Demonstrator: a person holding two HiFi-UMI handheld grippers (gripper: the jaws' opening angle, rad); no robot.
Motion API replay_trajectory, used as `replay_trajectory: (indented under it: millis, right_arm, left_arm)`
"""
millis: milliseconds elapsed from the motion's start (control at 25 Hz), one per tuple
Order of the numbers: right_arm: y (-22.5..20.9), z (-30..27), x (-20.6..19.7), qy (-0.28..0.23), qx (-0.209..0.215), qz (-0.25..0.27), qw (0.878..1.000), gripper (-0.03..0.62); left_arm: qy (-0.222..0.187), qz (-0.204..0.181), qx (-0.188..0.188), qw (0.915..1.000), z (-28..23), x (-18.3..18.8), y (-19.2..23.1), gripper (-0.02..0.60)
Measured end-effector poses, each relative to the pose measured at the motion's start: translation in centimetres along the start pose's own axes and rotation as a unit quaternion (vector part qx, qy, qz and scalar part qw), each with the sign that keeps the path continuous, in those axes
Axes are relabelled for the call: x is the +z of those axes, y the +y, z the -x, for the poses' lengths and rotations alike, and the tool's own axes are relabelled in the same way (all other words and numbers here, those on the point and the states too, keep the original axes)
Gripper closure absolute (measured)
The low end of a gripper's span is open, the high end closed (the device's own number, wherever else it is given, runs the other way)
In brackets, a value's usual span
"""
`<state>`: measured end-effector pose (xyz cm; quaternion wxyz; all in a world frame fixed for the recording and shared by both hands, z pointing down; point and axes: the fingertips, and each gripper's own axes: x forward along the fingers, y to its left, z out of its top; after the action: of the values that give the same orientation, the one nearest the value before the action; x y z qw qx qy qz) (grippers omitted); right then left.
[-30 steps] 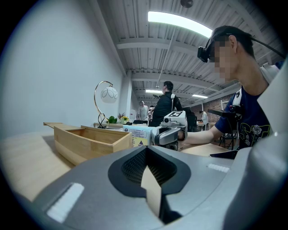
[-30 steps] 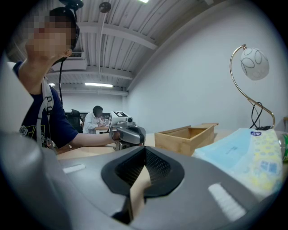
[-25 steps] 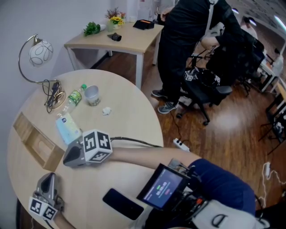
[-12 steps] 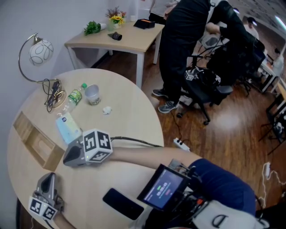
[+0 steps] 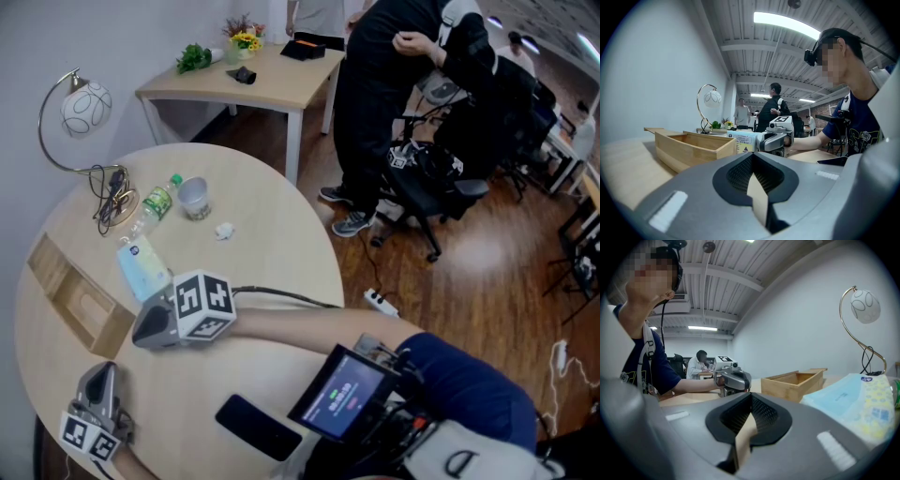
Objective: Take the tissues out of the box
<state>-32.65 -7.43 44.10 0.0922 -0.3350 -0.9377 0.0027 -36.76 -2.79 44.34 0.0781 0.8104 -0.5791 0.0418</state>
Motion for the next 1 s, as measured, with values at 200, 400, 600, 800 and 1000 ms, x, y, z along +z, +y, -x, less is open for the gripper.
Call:
replay_trajectory:
  millis: [200, 400, 600, 800, 1000]
  right_arm:
    - [-0.04, 0.02, 0.06, 0.000, 0.001, 0.000, 1.000, 0.588]
    - [-0.23, 0.07, -0.09, 0.000, 0.001, 0.000, 1.000, 0.588]
    - [-0.32, 0.20, -0.36, -0.004, 0.000, -0.002, 1.000, 0.588]
    - [-0.48, 0.20, -0.47, -0.007, 0.000, 0.000, 1.000, 0.588]
    - [-0.58, 0.19, -0.52, -0.007, -0.001, 0.000, 1.000, 0.588]
  left_arm:
    - [0.001, -0.001, -0.001, 1.0000, -0.05, 0.04, 0.02, 0.577]
    - [0.001, -0.001, -0.003, 1.0000, -0.25, -0.27, 0.23, 0.577]
    - [0.002, 0.002, -0.005, 1.0000, -0.42, -0.61, 0.27, 0.577]
    - [0.001, -0.001, -0.007, 1.0000, -0.57, -0.68, 0.13, 0.577]
    - [0.001, -0.004, -0.018, 0.9998, -0.83, -0.64, -0.45, 0.577]
